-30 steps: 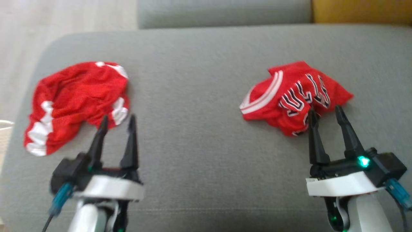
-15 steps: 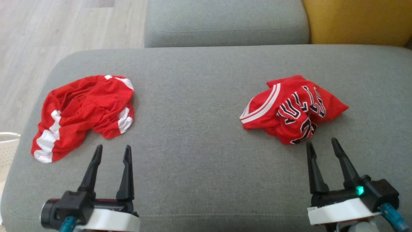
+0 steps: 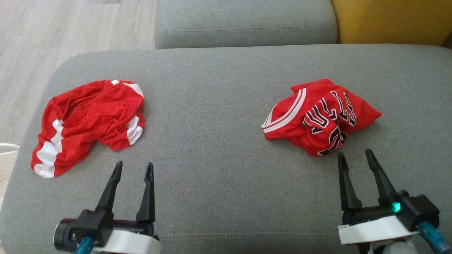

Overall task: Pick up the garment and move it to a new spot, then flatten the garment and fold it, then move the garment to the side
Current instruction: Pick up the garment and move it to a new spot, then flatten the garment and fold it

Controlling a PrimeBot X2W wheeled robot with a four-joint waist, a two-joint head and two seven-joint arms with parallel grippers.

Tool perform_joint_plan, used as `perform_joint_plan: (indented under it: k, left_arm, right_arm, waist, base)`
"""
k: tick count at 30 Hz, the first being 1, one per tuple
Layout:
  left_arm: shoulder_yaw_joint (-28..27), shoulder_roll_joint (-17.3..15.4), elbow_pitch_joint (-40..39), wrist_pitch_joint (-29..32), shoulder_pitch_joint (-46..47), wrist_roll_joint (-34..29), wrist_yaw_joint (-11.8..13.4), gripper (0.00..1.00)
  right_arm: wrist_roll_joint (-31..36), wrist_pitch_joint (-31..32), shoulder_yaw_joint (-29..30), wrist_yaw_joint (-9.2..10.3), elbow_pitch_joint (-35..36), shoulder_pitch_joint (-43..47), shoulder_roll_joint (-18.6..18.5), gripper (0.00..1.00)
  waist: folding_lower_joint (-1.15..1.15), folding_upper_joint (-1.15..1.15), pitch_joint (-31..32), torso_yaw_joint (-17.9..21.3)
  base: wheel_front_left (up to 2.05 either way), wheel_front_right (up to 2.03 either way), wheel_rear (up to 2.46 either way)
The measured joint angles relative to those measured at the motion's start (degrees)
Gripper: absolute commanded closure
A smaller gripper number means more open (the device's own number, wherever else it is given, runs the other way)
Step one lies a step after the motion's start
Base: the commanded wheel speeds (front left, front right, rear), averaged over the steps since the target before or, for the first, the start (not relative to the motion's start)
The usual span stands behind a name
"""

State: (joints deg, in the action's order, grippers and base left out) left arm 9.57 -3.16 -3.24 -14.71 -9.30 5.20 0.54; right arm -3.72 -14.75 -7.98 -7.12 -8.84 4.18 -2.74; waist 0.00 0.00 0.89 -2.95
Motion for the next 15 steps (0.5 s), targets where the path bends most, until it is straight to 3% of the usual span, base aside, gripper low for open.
perform_joint_plan:
  k: [15]
  left_arm:
    - [0.6,0.0,2.24,0.0,0.07,0.4,0.46,0.0]
  right_arm:
    - [0.01,0.0,-0.08,0.0,0.0,-0.76,0.0,0.0]
  waist:
    - [0.0,0.0,-0.13,-0.18]
  base:
    - [0.0,0.0,0.0]
